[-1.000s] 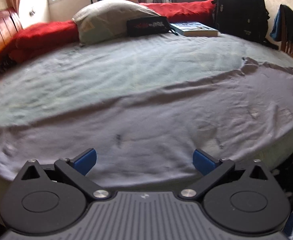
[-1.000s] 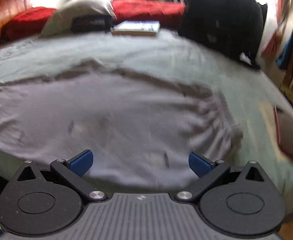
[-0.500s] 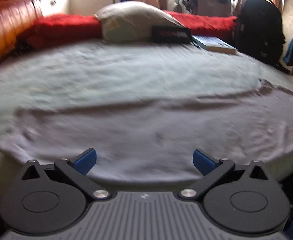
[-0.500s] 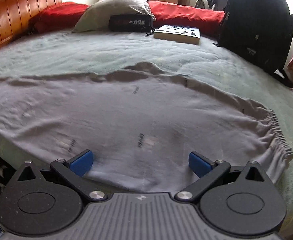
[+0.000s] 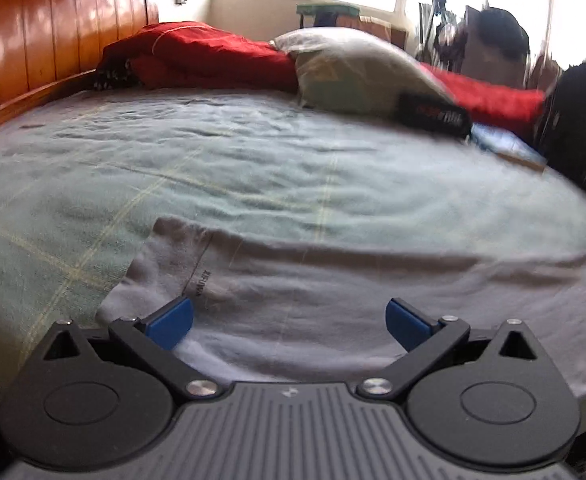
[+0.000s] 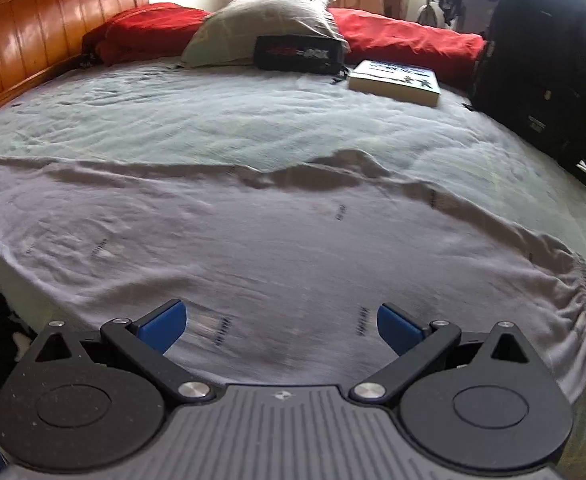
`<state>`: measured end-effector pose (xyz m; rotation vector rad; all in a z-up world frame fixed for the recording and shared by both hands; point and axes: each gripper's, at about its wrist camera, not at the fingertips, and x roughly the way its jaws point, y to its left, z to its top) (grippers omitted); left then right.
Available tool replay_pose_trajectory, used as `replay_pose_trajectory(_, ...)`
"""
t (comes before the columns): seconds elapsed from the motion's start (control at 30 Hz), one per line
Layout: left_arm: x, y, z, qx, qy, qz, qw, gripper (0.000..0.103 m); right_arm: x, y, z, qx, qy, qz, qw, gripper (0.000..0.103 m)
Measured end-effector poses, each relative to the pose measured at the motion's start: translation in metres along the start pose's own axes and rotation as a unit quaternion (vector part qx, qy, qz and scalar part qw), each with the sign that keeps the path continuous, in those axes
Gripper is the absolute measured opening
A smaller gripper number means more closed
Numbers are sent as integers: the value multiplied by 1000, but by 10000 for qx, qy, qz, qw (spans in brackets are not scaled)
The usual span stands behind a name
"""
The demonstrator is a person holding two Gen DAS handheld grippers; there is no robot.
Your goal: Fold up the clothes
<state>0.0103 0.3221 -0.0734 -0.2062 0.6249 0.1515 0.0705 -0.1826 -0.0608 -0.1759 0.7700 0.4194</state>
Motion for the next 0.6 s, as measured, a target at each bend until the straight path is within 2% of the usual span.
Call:
replay_pose_trajectory(0.1, -23, 14, -6, -633, -145, -293, 9975, 102, -4, 3, 8, 105, -67, 225, 9997, 103)
replay_pose_trajectory(0.2, -40, 30, -17, -1370, -270, -605, 9884, 102, -5, 3, 15, 262, -111, 487, 9984, 103)
replay_pose_trajectory(0.47, -25, 56, -32, -2322, -230, -951, 9677, 102, -4, 16, 24, 274, -143, 665, 9973, 103)
replay_pose_trajectory(0.53, -21, 62, -35, -2559, -219, -1054, 9607, 102, -5, 17, 24, 241, -134, 628, 9976, 103)
replay_pose_trajectory(0.6, -12, 68, -36, -2840, -184, -1298, 9498, 102, -6, 16, 23, 285, -133, 601, 9977, 103)
